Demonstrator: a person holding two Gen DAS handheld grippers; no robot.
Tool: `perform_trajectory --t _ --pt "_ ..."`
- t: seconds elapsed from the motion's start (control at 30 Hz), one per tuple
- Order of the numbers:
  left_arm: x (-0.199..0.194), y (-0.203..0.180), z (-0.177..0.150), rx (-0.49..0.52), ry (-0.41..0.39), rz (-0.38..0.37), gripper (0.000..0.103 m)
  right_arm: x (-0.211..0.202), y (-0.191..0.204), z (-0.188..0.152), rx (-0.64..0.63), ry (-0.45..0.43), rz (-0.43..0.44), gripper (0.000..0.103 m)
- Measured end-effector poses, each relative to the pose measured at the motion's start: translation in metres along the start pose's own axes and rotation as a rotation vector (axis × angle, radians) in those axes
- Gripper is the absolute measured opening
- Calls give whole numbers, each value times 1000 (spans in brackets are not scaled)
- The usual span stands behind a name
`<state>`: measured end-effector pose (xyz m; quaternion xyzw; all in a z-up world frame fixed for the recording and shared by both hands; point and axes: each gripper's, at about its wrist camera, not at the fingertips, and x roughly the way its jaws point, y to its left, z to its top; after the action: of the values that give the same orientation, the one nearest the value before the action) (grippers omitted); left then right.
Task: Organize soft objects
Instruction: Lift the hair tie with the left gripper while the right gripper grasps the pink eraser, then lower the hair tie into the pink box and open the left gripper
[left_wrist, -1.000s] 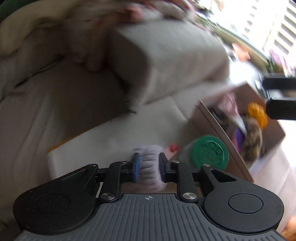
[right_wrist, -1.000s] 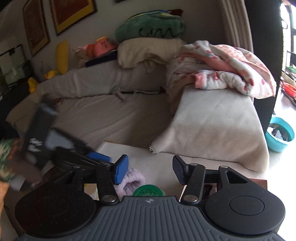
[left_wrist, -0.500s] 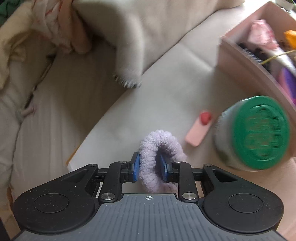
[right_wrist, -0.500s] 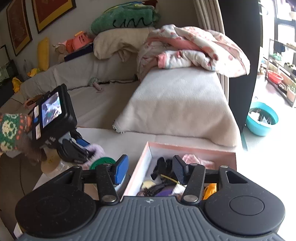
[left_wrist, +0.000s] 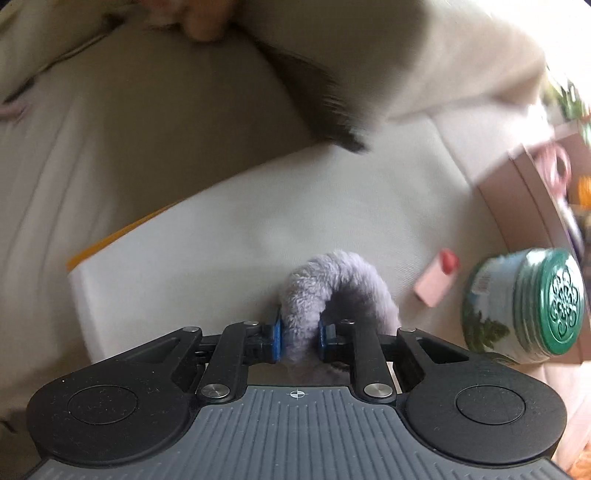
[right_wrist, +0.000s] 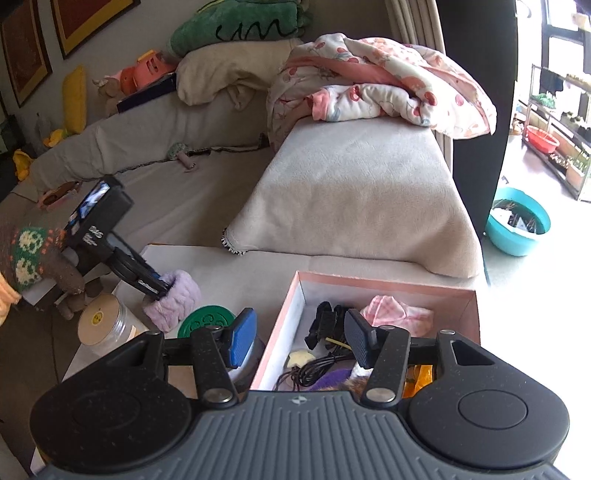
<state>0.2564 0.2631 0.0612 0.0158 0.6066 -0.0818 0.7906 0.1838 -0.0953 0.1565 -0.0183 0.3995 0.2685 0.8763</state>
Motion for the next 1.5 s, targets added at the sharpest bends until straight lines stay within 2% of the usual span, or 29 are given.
perform_trajectory --t 0.07,0.17,0.23,0.3,0.4,0.57,0.67,0.73,0.83,1.13,1.17,1.23,1.4,1.5 --pt "-17 24 -17 -93 -91 -5 20 2 10 6 -10 9 -10 54" --pt "-44 62 -58 -257 -278 -117 20 12 27 17 -19 36 -9 57" --pt "-59 78 -97 -372 -410 -179 20 25 39 27 -17 67 7 58" --pt "-66 81 -137 -457 -520 -177 20 42 52 39 -18 109 24 58" --pt "-73 73 -195 -524 -613 -217 20 70 75 60 -23 181 41 59" --pt "-68 52 -265 -597 -701 -298 20 135 116 79 -78 380 39 60" --pt "-54 47 -288 -642 -727 -309 20 183 123 75 -44 548 23 60" --pt "-49 43 -293 -655 -702 -293 20 210 122 68 -19 641 -24 60" --pt "-50 37 -294 -630 -648 -223 20 234 122 62 -18 694 -72 60" --pt "-47 41 -304 -630 -628 -220 20 262 126 51 -41 760 -143 61" --pt "-46 41 -305 -631 -627 -220 20 261 128 51 -46 749 -145 60" --pt "-45 41 -302 -631 -626 -218 20 260 131 52 -45 743 -144 50" --pt "-45 37 -299 -627 -621 -205 20 238 140 56 -65 654 -142 50" --pt "-47 34 -297 -626 -616 -192 20 214 145 62 -38 587 -105 50"
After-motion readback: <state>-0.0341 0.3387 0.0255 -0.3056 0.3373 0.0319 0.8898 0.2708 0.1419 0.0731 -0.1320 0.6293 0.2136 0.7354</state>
